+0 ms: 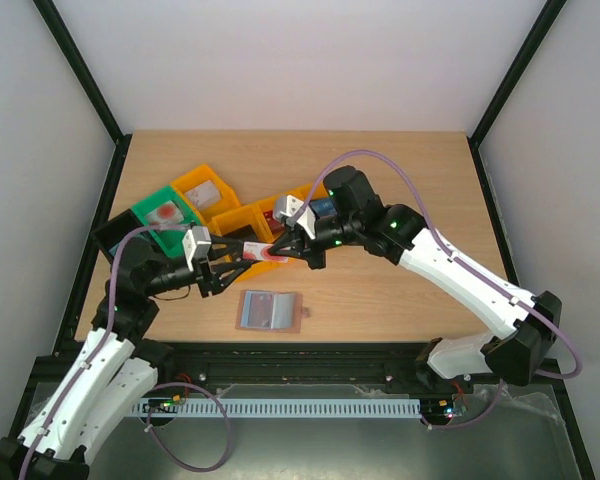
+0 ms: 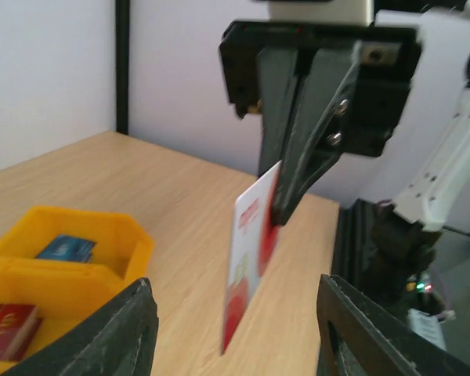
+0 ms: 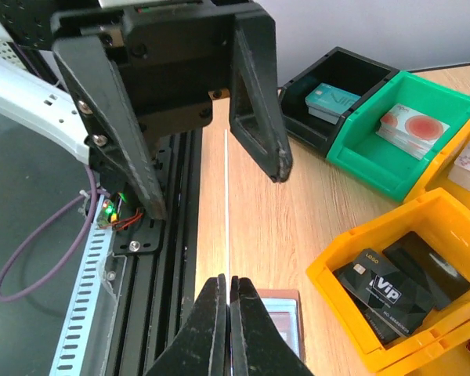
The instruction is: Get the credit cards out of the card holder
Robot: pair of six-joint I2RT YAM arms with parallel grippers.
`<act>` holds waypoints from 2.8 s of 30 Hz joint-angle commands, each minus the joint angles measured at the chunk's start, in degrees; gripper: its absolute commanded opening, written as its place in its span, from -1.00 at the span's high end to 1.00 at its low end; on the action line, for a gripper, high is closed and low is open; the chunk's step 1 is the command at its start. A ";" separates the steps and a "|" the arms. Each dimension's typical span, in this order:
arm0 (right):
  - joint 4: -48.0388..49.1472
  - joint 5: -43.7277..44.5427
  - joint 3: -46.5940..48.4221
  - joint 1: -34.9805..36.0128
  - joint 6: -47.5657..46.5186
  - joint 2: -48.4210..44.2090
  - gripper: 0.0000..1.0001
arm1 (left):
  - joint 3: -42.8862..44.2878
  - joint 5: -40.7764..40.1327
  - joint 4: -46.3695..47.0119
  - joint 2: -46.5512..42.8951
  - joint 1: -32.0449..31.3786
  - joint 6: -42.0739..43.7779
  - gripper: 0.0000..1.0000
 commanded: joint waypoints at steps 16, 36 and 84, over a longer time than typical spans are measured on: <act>-0.51 -3.47 3.73 1.38 -2.19 2.13 0.97 | -0.47 7.08 10.37 1.77 -1.37 -12.49 0.95; 6.67 0.63 0.31 1.39 0.61 -2.24 0.97 | -2.44 7.16 12.52 -1.38 0.74 -14.52 0.95; 92.83 38.49 -12.73 16.74 -85.17 22.35 -0.13 | -1.92 -21.10 15.86 -6.25 19.73 -69.96 0.95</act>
